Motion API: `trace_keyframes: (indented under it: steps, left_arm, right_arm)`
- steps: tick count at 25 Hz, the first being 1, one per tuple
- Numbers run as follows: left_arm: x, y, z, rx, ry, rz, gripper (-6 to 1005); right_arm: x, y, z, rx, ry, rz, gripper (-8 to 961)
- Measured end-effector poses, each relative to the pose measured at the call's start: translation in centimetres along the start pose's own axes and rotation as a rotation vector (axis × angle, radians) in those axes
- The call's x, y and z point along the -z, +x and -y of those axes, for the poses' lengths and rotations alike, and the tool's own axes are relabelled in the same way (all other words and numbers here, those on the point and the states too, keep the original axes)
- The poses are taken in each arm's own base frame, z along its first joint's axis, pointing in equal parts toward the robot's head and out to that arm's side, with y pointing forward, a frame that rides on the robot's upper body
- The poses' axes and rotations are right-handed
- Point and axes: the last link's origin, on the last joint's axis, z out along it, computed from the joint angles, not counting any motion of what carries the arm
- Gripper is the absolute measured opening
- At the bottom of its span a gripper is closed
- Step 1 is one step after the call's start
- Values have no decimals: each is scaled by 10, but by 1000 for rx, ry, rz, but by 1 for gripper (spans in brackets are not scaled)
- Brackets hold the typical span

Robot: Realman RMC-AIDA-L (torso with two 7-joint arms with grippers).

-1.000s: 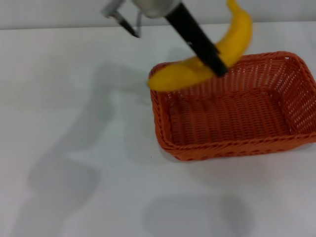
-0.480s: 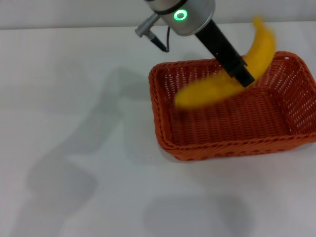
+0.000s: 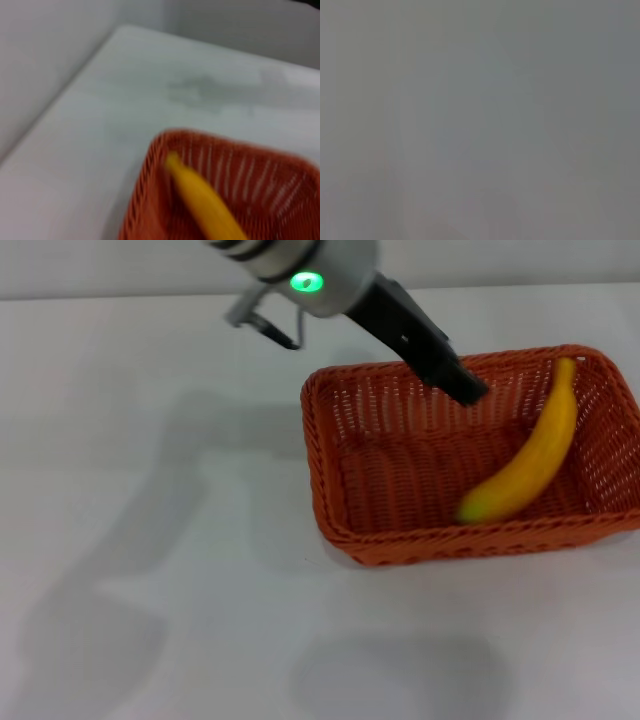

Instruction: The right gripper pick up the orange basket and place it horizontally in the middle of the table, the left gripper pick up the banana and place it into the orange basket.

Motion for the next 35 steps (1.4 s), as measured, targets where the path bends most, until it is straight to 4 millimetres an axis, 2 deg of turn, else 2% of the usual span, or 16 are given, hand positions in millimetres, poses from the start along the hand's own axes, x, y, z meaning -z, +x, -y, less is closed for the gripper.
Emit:
trace_keyframes:
  steps: [3, 7, 11, 16, 18, 19, 24, 28, 32, 35]
  left_arm:
    - [23, -18, 10, 15, 32, -112, 753]
    - [59, -59, 24, 38, 126, -277, 752]
    - [94, -112, 30, 86, 234, -430, 752]
    - [133, -191, 26, 146, 370, -631, 752]
    - [146, -225, 23, 180, 447, -721, 753]
    - [151, -238, 22, 195, 476, -758, 753]
    - [165, -304, 12, 274, 612, -904, 752]
    - [170, -340, -1, 290, 712, -984, 752]
    - [166, -356, -9, 293, 792, -1019, 753]
    - [166, -366, -13, 305, 858, -1043, 751]
  right_arm:
    - [2, -1, -4, 46, -26, 17, 399]
    - [4, -3, -9, 80, -51, 46, 407]
    - [5, 1, -8, 72, -36, 46, 416]
    - [7, 11, -10, 72, -12, 58, 427]
    - [9, 14, -10, 71, 4, 68, 590]
    - [11, 15, -9, 74, 10, 70, 671]
    - [19, 22, -8, 101, 48, 69, 857]
    - [19, 28, -2, 54, 102, 68, 848]
    - [20, 34, 9, -14, 178, 29, 843]
    - [21, 38, 9, -13, 191, 18, 842]
